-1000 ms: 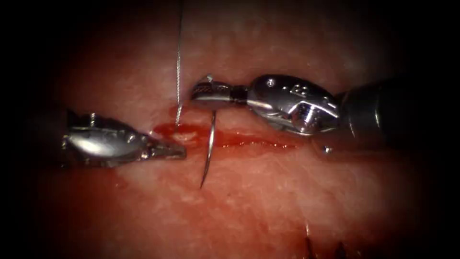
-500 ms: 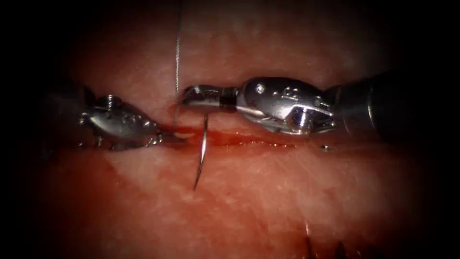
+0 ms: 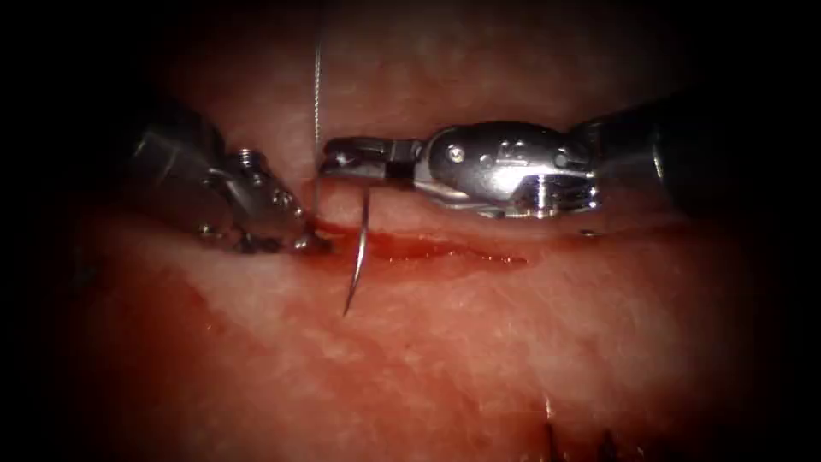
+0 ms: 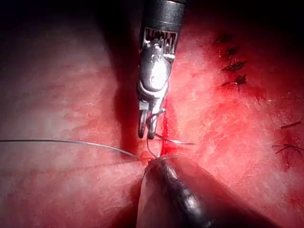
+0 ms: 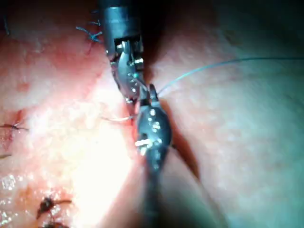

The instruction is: Wound Closure

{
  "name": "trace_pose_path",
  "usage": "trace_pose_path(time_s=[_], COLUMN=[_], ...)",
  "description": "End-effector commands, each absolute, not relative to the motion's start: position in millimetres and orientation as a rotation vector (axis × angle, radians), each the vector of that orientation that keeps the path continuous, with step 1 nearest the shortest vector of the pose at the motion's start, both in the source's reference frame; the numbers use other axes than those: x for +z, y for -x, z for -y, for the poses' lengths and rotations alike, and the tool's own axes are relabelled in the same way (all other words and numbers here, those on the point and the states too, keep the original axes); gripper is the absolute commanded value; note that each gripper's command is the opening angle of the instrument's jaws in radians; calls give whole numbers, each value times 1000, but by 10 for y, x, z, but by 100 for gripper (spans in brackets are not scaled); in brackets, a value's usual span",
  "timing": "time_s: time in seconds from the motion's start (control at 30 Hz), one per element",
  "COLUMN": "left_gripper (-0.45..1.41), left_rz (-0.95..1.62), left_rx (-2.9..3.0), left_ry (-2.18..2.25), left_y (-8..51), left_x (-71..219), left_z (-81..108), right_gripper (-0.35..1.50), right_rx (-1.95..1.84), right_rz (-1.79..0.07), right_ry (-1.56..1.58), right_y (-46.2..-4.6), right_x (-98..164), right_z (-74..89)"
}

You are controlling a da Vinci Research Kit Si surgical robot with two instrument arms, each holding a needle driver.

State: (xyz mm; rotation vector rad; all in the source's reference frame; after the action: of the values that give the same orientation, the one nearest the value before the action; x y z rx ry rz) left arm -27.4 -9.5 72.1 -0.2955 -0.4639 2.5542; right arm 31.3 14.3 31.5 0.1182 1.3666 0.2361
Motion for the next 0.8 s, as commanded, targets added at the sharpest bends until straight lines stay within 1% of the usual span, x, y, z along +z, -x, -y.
trace_pose_path(time_s=[0.03, 0.27, 0.53, 0.8], left_gripper=[-45, -45, -45, -45], left_rz=[485, 564, 582, 601], left_rx=[2554, 2580, 2594, 2600], left_ry=[295, 317, 324, 330], left_y=[278, 284, 286, 275], left_x=[723, 700, 677, 658], left_z=[109, 133, 145, 156], right_gripper=[-35, -35, -35, -35], right_rx=[226, 175, 102, 51], right_rz=[-1363, -1362, -1351, -1340], right_ry=[-99, 3, 79, 130], right_y=[-321, -324, -333, -346], right_x=[323, 333, 341, 354], right_z=[-142, -155, -148, -129])
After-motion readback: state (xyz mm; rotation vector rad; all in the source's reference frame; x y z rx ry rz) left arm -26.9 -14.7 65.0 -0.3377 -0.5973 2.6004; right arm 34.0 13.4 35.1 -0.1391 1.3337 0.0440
